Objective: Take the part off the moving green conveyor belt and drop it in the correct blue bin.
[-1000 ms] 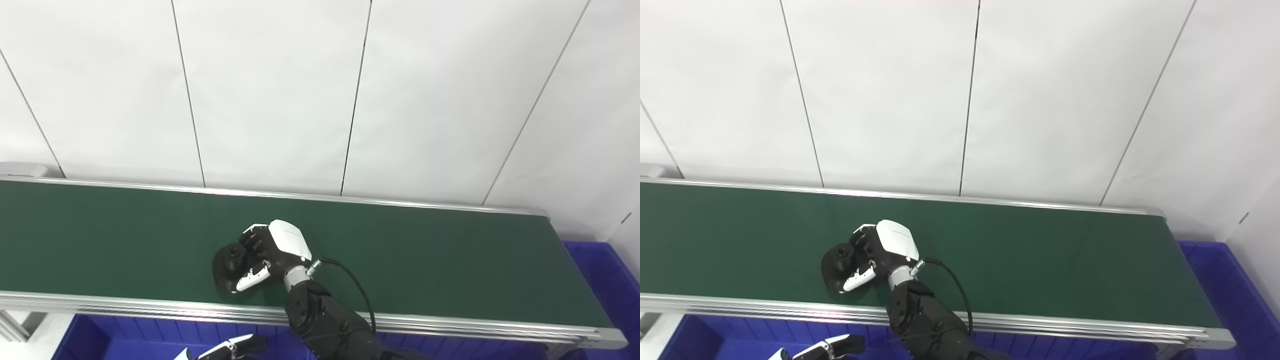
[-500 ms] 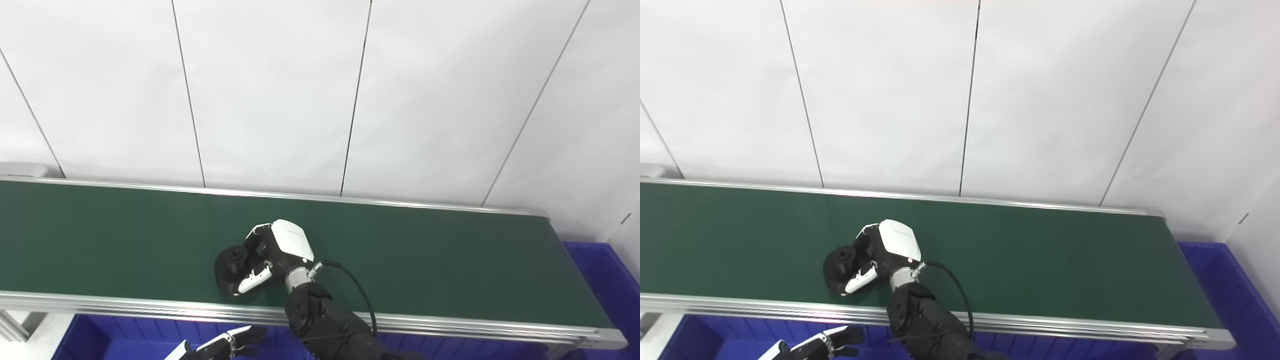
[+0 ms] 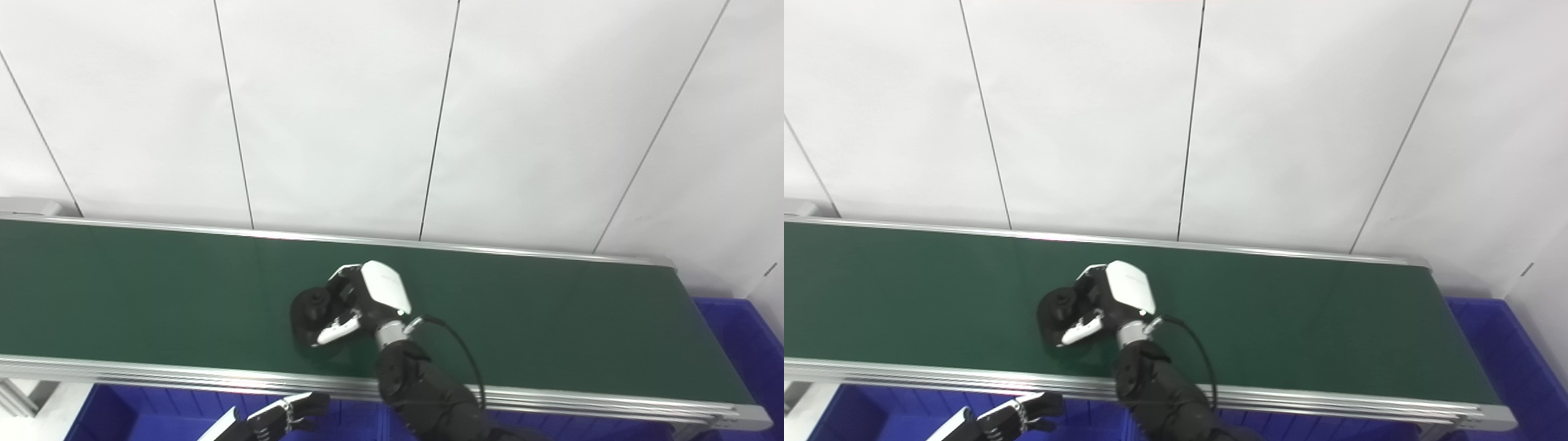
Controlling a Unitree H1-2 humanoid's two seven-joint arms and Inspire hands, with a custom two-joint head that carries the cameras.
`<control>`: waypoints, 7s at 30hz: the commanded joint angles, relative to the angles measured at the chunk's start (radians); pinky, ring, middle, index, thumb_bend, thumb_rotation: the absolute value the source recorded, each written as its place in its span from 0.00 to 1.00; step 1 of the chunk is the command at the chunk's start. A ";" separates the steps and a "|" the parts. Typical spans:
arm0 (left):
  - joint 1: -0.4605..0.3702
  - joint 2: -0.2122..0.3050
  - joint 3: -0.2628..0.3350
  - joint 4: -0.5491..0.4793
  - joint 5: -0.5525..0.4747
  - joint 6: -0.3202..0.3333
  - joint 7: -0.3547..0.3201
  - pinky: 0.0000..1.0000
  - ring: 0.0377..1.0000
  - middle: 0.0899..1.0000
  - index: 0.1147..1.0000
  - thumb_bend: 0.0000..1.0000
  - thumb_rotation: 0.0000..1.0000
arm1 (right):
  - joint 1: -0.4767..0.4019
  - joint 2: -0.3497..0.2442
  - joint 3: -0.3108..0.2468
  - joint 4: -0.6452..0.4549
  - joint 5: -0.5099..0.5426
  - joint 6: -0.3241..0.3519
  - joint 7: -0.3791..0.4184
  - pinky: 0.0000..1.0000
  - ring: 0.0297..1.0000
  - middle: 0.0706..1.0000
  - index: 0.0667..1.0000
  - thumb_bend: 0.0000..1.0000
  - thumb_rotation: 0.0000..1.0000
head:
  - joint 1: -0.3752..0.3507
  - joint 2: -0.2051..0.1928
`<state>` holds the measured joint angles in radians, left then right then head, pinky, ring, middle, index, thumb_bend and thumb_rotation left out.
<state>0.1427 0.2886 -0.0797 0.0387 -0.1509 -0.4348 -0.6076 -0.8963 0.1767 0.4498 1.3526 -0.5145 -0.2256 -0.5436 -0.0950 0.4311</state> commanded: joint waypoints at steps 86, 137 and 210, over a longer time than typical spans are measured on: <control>-0.241 -0.005 -0.042 -0.109 -0.087 0.200 -0.005 0.92 0.95 0.95 0.91 0.44 0.68 | 1.089 -0.345 -0.123 -1.478 -0.332 0.257 0.380 0.58 0.63 0.64 0.69 0.87 0.14 | -0.284 0.390; 0.001 0.014 -0.071 -0.145 -0.002 0.076 0.081 0.94 0.98 0.99 0.95 0.43 0.68 | 1.079 -0.370 -0.069 -1.666 0.123 0.116 0.694 0.87 0.94 0.97 0.96 0.45 1.00 | -0.190 0.388; 0.021 -0.013 -0.109 -0.036 0.077 -0.034 0.109 0.89 0.93 0.95 0.93 0.46 0.61 | 1.186 -0.404 -0.096 -1.621 0.176 0.032 0.699 0.91 0.97 1.00 0.98 0.46 1.00 | 0.003 0.148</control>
<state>0.1785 0.2837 -0.1886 0.0100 -0.0843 -0.4247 -0.5142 0.2842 -0.2210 0.3578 -0.2593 -0.3491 -0.1122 0.1733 -0.0938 0.5785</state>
